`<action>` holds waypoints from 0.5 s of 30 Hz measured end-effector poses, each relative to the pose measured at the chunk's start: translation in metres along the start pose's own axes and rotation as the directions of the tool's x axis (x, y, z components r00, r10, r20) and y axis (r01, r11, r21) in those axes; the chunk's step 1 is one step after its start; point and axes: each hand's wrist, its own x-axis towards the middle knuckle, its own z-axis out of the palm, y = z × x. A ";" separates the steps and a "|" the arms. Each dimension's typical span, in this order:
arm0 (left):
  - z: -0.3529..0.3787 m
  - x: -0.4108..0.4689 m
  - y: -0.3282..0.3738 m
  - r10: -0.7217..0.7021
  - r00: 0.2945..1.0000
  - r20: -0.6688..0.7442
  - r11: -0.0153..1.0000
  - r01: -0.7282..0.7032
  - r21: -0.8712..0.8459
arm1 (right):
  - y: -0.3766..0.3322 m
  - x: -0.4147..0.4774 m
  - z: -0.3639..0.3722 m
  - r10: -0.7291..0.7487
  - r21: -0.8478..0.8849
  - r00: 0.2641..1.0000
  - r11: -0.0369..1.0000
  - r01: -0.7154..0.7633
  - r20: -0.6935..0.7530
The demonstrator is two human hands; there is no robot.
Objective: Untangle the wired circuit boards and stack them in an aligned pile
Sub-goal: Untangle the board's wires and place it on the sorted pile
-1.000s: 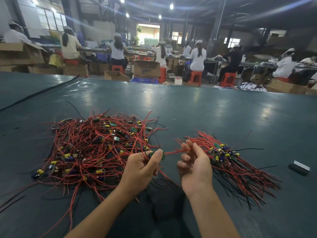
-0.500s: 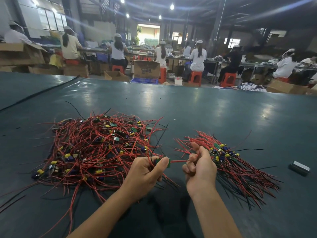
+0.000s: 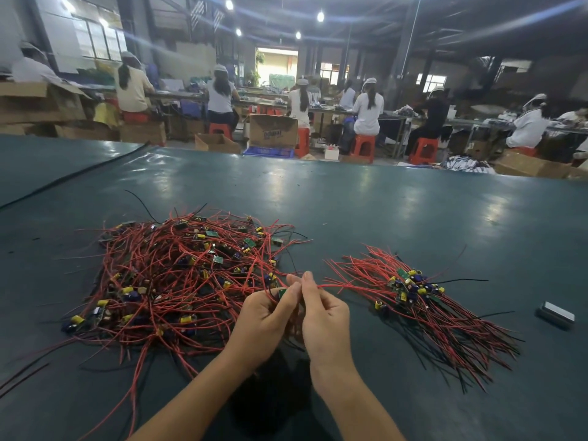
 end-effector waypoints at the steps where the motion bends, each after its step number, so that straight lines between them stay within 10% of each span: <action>1: 0.000 0.000 0.000 0.005 1.000 0.000 1.000 -0.005 -0.001 | 0.000 0.002 -0.001 0.013 0.011 1.000 1.000 -0.013 0.001; 15: 0.001 0.001 0.011 0.099 0.994 -0.052 0.982 -0.089 0.168 | -0.021 0.039 -0.049 0.153 0.312 0.980 0.944 -0.107 -0.126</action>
